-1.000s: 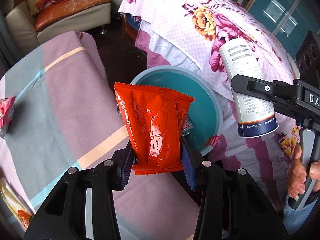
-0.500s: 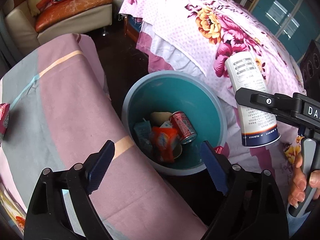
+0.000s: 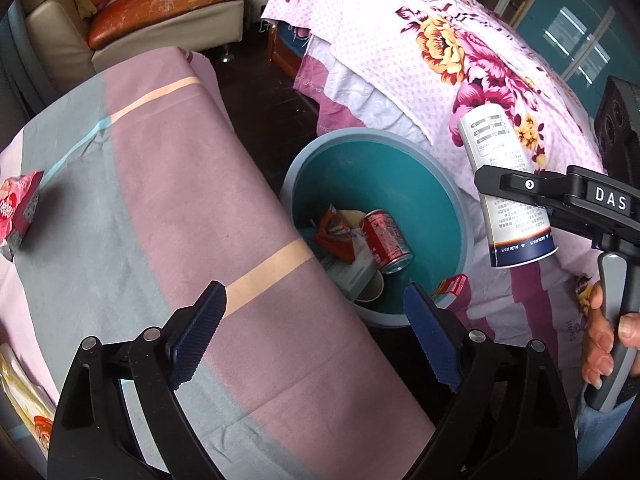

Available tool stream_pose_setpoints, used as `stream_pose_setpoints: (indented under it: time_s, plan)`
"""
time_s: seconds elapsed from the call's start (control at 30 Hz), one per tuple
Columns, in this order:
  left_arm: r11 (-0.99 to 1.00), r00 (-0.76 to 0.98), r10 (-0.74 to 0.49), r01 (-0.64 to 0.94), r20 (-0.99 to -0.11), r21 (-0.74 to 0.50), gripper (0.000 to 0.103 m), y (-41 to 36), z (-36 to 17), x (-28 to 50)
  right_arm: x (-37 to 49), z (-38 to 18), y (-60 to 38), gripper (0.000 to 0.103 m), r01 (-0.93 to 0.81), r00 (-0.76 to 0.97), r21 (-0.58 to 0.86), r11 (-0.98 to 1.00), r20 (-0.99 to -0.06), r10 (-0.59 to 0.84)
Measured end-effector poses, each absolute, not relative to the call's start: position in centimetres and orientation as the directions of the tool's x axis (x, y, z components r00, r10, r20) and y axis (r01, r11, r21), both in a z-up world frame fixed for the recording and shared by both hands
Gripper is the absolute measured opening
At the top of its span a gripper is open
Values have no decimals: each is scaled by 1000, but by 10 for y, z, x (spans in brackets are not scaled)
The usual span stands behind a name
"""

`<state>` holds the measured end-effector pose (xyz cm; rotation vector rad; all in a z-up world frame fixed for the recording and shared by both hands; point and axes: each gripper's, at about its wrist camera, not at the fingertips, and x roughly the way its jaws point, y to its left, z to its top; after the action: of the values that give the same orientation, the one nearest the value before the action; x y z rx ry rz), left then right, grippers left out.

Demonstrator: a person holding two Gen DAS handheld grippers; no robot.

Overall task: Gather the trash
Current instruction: 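Open the right tool to drop the yogurt bottle into the wastebasket, then move both tools back to the table and grasp the orange candy egg with the right tool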

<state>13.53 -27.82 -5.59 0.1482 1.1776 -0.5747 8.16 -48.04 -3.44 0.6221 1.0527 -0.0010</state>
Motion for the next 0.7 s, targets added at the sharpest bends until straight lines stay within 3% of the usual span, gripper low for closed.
stream_pose_setpoints:
  time_s: [0.1,0.2,0.7]
  plan:
    - [853,242,-355,480,-903,-207,91,-270,-59,136,84,-37,-479,50,301,499,473,828,-818,286]
    - [857,234,-362,465,-902,-224,91,-263,-60,134,86,-36,-473,64,300,494,465,833,-823,281]
    - [872,268,-365,435,-892,-226,91,-231,-48,119,76,-21,-448,73,281,490,435,855,-831,262]
